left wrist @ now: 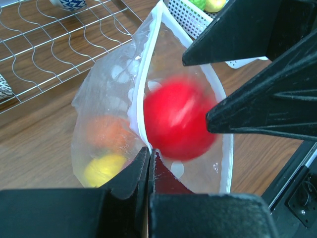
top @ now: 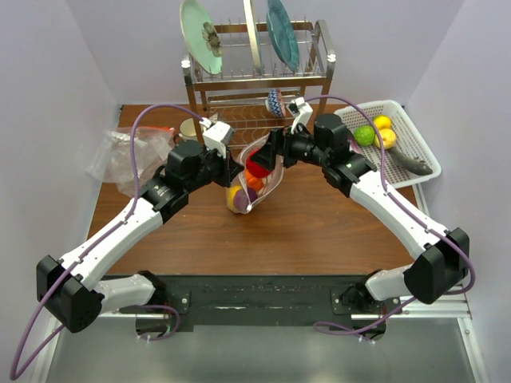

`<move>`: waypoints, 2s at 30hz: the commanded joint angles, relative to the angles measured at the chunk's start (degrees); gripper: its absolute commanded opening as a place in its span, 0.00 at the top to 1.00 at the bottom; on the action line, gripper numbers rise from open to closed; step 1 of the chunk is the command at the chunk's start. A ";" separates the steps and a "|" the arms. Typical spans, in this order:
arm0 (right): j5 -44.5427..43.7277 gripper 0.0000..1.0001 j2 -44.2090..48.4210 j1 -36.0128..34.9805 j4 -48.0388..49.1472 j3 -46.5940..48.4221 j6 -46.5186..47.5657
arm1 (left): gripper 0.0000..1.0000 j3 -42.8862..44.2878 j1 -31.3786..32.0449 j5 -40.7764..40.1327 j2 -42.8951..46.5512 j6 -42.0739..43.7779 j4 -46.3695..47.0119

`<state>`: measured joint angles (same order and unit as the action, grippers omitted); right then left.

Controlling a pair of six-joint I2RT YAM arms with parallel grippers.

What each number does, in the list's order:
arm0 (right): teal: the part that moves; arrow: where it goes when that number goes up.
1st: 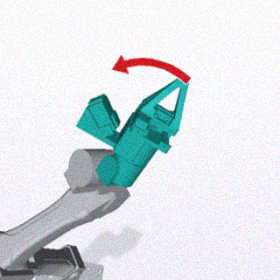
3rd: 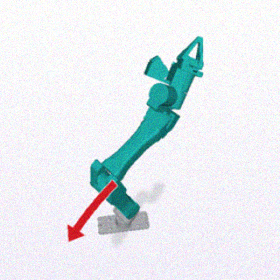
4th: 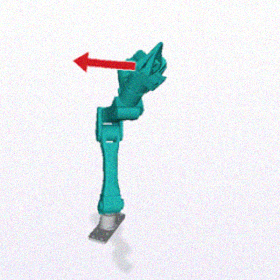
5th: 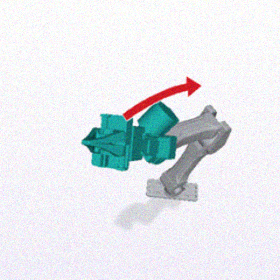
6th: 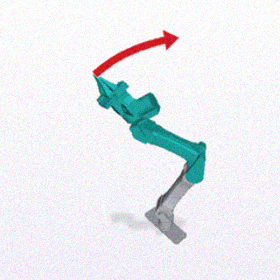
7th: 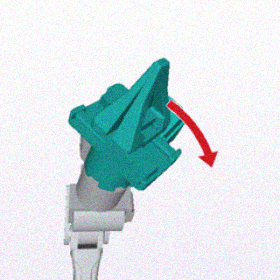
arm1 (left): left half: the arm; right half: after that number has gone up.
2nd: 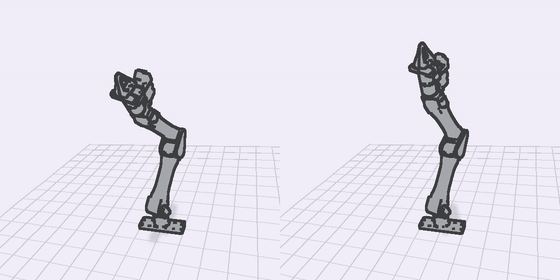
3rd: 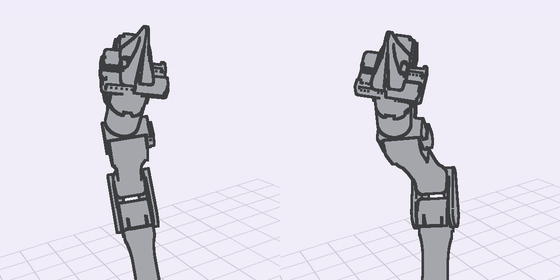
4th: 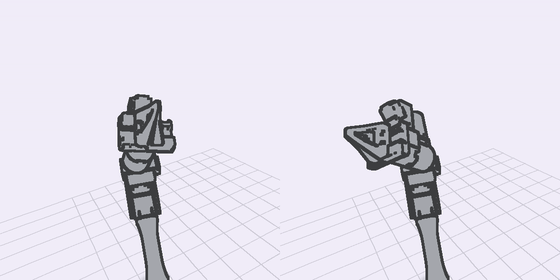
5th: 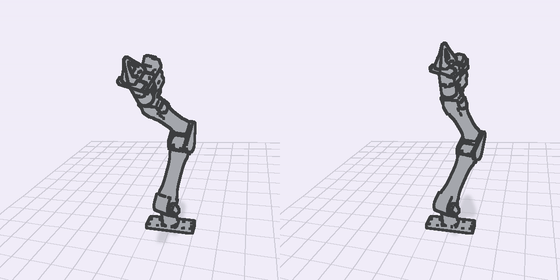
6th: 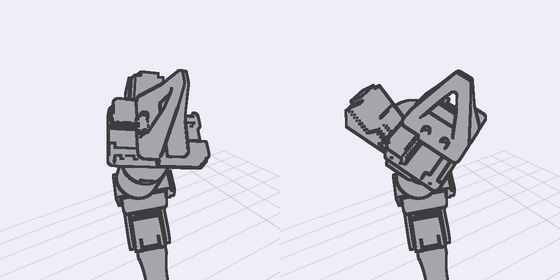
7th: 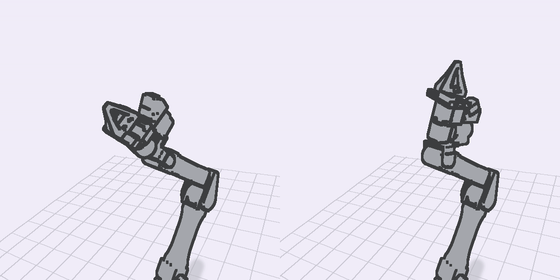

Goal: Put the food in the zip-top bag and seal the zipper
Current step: Place the fake fruit in the zipper food storage bag, then pick up the fake vegetable from the bin.

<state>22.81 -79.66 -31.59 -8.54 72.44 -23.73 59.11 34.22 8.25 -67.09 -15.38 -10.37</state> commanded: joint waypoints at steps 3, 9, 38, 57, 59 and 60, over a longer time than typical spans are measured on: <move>-2.77 0.03 1.70 -0.49 -0.60 3.40 2.02 | 1.00 0.21 -0.38 -0.52 1.79 0.61 2.02; -6.63 0.02 3.89 -0.57 -2.88 4.28 3.60 | 1.00 0.21 -0.38 -0.69 1.79 0.70 2.11; -57.90 0.01 5.66 17.95 -27.77 9.38 9.76 | 1.00 0.30 -0.38 0.45 1.96 0.43 2.02; -23.71 0.11 -19.56 42.40 -13.44 10.34 -5.98 | 1.00 0.04 -0.38 -0.43 1.17 0.61 2.02; -21.42 0.15 -21.76 42.84 -13.00 11.57 -5.28 | 1.00 0.04 -0.38 -0.43 1.17 0.61 2.02; -20.10 0.16 -23.77 42.93 -12.82 11.93 -5.19 | 1.00 0.04 -0.38 -0.43 1.08 0.52 2.02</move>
<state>-5.52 -100.51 10.79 -24.73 80.79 -27.68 59.11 34.22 8.25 -66.85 -15.38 -10.39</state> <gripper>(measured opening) 0.860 0.018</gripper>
